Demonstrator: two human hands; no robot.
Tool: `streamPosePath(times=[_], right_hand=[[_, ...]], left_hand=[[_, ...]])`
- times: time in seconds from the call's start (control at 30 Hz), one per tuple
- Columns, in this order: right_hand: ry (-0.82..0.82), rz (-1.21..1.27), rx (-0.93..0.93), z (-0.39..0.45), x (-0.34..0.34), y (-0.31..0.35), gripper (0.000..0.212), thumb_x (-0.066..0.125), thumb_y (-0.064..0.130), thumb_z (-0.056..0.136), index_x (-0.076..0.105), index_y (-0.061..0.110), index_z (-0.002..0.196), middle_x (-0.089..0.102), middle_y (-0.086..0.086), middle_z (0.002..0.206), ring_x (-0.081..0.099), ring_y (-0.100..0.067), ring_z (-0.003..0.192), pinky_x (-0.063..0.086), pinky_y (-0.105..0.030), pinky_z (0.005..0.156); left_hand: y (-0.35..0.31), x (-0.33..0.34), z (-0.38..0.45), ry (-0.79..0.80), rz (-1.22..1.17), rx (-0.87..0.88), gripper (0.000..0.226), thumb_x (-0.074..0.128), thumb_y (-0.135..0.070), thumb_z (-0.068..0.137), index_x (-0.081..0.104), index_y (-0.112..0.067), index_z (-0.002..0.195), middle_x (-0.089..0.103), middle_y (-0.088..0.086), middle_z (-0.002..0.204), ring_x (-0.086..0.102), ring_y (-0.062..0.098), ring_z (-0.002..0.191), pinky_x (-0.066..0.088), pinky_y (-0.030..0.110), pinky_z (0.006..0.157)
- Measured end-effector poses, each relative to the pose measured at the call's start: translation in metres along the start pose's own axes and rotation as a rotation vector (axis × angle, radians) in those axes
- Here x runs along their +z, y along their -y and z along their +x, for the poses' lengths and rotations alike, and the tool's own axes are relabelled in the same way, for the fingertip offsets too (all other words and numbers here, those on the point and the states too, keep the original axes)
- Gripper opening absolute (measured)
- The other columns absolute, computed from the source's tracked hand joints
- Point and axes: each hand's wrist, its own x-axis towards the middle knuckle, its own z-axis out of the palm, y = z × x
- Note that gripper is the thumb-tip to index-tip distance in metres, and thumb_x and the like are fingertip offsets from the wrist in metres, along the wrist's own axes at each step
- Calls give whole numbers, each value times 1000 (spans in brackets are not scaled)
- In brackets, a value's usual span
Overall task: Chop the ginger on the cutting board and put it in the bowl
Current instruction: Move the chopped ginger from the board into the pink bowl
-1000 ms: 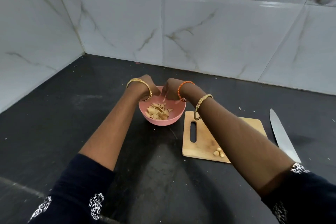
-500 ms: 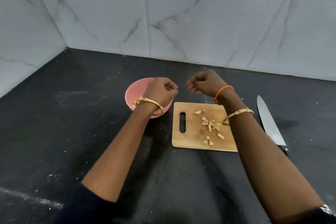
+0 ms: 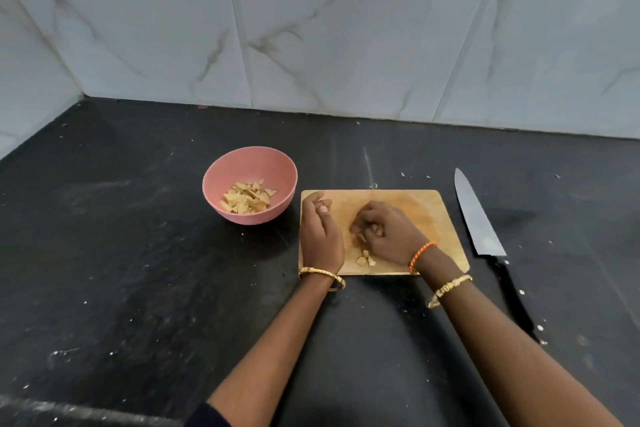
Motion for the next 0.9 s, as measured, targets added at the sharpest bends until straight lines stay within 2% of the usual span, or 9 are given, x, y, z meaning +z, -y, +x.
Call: streamPosePath(times=[0.07,0.2,0.3,0.37,0.43,0.53,0.6,0.73,0.9], right_hand=[[-103,-16,-39,-12,1,-3,17,60,13,82,72,10,94,63,-5,103,52,-17,102,35,-19,89],[-123,-225,-184,-30,20,-2,42,56,46,79,64,18,109,57,-5,118,48,-19,111,34,-33,100],[-110,-315,-112,-29,24,-14,52,45,59,82,59,26,120,48,-6,130,43,-23,121,26,-41,106],[-130,-284,-16,-25,16,-25,57,39,64,82,59,31,124,45,-6,136,41,-25,126,26,-43,106],[-120,-207,64,-22,7,-31,67,38,68,78,55,31,130,43,-7,139,41,-27,128,28,-42,107],[-163,-118,110,-21,1,-31,80,53,68,73,48,20,136,47,-7,134,44,-26,124,35,-38,107],[-189,-138,192,-26,-3,-30,85,62,67,72,44,17,138,45,-5,132,41,-24,123,36,-36,105],[-115,-70,301,-32,-7,-31,85,66,57,75,38,11,141,39,-5,137,35,-22,129,32,-32,108],[-58,12,183,-18,3,-17,65,60,35,88,38,6,142,34,-6,147,35,-21,135,25,-26,113]], left_hand=[[-2,0,-1,-49,-61,17,25,33,-14,96,50,-10,114,62,2,103,60,15,98,44,25,84],[1,1,-2,-74,-124,25,32,32,-28,89,52,-13,110,64,-1,97,61,13,93,47,27,83],[4,1,-2,-41,-64,40,30,32,-27,89,53,-13,105,64,-2,94,61,13,92,45,21,81],[6,1,-2,-22,-32,65,27,33,-24,88,56,-14,98,64,-3,92,61,11,90,43,13,77],[6,1,-2,-8,-10,71,25,36,-18,88,60,-14,92,65,-3,91,60,9,89,43,16,78],[1,-3,1,67,78,39,23,44,-5,90,64,-11,98,64,1,101,60,13,97,48,26,88],[-6,-7,7,235,258,57,25,52,-5,88,63,-9,110,59,5,115,57,18,108,45,29,96],[-19,-11,20,575,637,-30,73,81,-21,68,48,-9,132,46,8,129,48,24,120,38,36,106],[-22,-5,23,608,706,-59,82,90,-23,53,54,-8,126,50,10,123,53,25,113,43,36,101]])
